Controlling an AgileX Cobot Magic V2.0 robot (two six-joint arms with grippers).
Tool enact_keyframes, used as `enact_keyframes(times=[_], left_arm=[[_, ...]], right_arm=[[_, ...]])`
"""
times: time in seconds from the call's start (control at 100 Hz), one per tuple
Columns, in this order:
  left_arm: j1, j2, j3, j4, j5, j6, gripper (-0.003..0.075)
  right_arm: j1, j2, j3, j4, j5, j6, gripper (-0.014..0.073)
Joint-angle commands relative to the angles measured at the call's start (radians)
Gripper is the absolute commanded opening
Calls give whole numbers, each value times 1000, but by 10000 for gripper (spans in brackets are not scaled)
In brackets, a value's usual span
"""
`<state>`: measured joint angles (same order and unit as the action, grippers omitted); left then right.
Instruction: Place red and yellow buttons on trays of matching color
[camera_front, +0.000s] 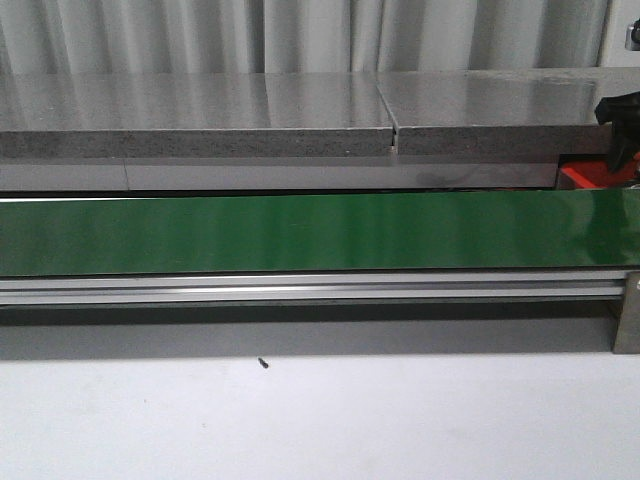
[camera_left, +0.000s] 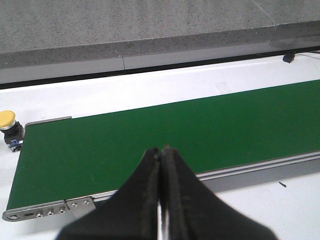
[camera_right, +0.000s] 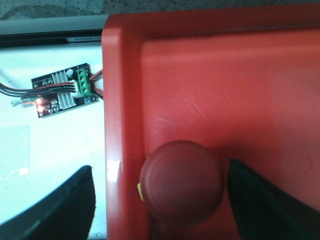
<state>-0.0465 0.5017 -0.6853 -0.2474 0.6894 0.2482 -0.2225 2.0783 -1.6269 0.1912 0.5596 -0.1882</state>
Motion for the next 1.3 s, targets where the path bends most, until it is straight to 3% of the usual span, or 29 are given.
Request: enact_keyframes(times=[0.0,0.36,0.81,0.94,1.29], left_arm=[[-5,4,-27,-12,-70,-3,-19],[-5,4,-27,-12,-70,-3,-19],[-5,4,-27,-12,-70,-3,-19],[-5,4,-27,-12,-70,-3,-19],[-5,4,-27,-12,-70,-3,-19]], right_arm=[[-5,-75,-33,8,-22,-1,556],[1,-214,-9,8,16,-5,554],[77,-533,348,-62,-103,-47,539],[125,-613,433,-82,-110,-61,427],[231,-818,600,-52,-109,-60,-74]])
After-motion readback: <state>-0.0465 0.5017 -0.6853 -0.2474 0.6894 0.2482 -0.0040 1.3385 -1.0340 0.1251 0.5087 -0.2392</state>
